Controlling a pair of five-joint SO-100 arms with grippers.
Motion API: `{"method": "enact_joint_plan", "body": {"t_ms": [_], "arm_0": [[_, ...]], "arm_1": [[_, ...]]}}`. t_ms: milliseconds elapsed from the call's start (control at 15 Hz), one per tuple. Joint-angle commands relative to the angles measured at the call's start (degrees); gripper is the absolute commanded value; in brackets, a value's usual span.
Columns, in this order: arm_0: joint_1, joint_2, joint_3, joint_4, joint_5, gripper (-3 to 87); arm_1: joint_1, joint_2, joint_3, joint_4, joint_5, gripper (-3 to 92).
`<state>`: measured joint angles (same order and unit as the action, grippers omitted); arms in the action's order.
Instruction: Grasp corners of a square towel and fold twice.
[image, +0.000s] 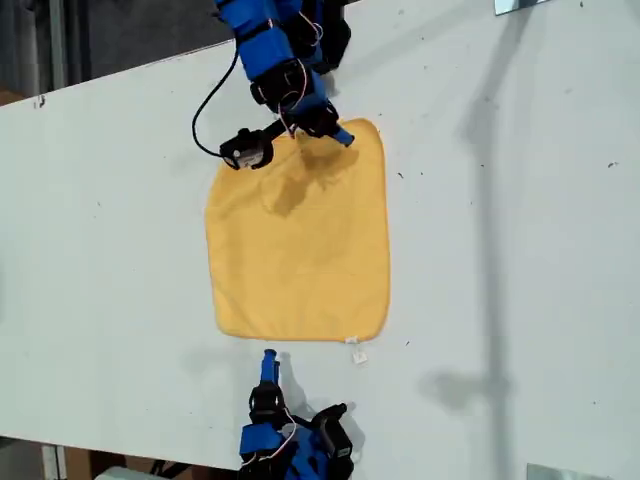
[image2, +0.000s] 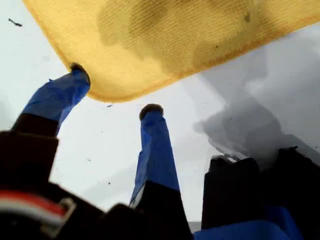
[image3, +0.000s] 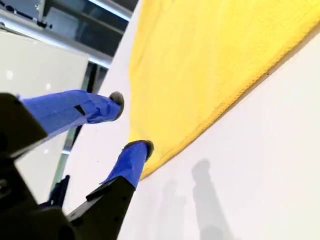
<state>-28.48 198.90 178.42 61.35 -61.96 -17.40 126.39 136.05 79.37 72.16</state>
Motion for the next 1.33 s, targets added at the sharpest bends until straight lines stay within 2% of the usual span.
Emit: {"method": "enact_joint_plan", "body": {"t_ms": [0, 133, 333, 467, 733, 867, 933, 1133, 1200, 1267], "arm_0": [[0.5, 0.2, 0.3, 0.0, -1.0, 14.6], [0.5, 0.2, 0.4, 0.0, -1.1, 14.4], [0.7, 0.2, 0.4, 0.0, -1.1, 14.2], [0.8, 0.2, 0.4, 0.0, -1.1, 14.2], [1.1, 0.2, 0.4, 0.1, -1.0, 14.0], [1.7, 0.2, 0.1, 0.5, -2.1, 12.8], [1.3, -0.4, -1.0, 2.4, -4.2, 12.4], [3.9, -7.8, -14.2, 13.4, -8.7, 11.1], [7.0, -22.5, -21.6, 12.0, -11.0, 11.1], [13.5, -43.6, -32.0, 6.8, -12.9, 11.0]], "arm_1": [[-8.3, 3.4, 1.3, -3.3, 7.0, 26.1], [-12.4, 3.3, 4.0, -8.4, 10.5, 26.4], [-11.3, -6.2, 4.0, -14.9, 9.7, 26.7], [-8.3, -17.3, -0.1, -15.5, 7.6, 27.2], [-4.7, -23.0, -0.2, -16.8, 6.5, 26.2], [-4.0, -26.4, -1.5, -18.1, 6.2, -0.1], [-3.9, -27.1, -2.7, -17.1, 6.2, -0.1], [-4.0, -26.6, -4.3, -15.7, 6.1, -0.1], [-3.7, -26.6, -4.3, -15.6, 5.8, -0.1], [-3.3, -26.6, -4.3, -15.6, 5.4, -0.1]]}}
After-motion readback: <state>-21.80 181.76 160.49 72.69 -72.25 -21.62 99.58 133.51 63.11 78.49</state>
